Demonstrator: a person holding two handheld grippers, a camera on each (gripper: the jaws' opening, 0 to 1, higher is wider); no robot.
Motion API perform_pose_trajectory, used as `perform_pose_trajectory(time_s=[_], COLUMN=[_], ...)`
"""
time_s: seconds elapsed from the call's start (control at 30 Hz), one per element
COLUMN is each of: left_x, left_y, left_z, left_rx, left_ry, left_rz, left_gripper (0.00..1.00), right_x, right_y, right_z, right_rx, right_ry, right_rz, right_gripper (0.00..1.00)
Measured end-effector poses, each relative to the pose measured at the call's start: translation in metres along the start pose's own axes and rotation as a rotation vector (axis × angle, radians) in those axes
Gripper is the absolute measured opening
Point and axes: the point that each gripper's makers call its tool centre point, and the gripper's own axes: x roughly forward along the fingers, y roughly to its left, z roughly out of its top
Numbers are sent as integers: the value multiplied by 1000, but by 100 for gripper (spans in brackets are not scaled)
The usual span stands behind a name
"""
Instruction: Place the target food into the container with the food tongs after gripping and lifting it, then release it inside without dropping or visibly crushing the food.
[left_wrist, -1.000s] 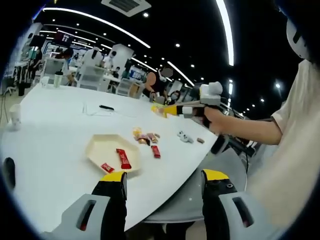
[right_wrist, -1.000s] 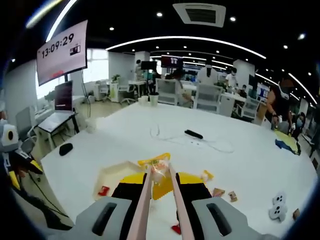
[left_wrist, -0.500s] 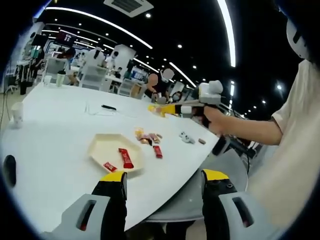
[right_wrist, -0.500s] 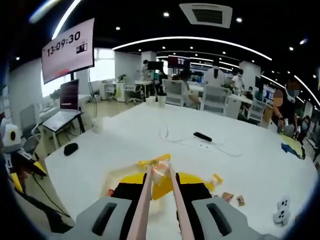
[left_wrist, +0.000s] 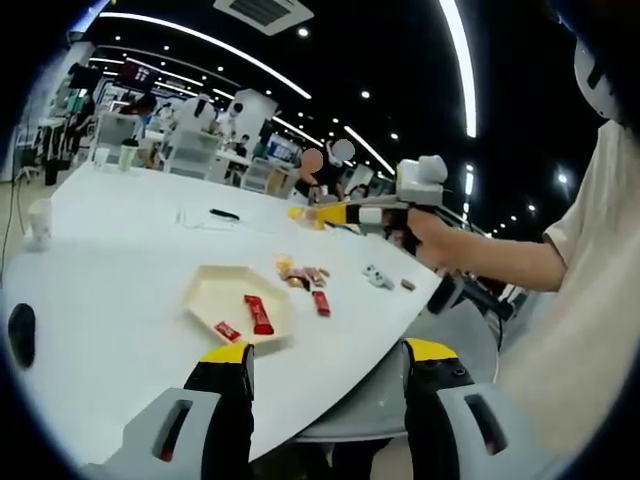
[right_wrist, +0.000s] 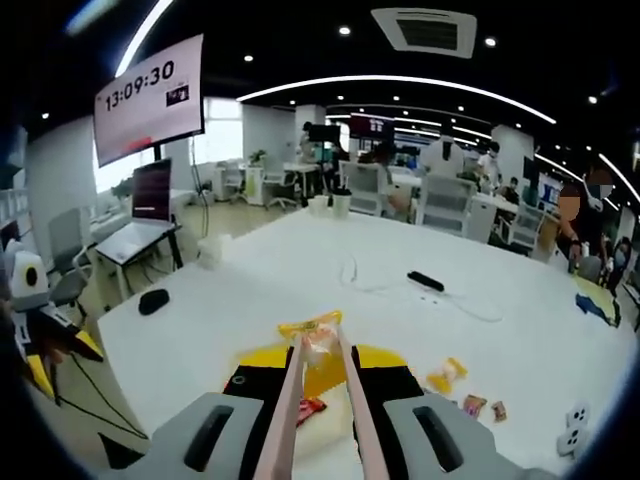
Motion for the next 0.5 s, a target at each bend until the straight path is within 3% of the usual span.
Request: perform_pose_trajectory(time_s=[0.5], left_x=[-4], left_y=[6], left_z=[-2], left_rx=[-14], left_ry=[-6], left_rz=[12], left_gripper=[60], right_x=[9], right_y=[10], right_z=[3], right_rx=[-10], right_ry=[-2], right_rz=[28], right_gripper=[22])
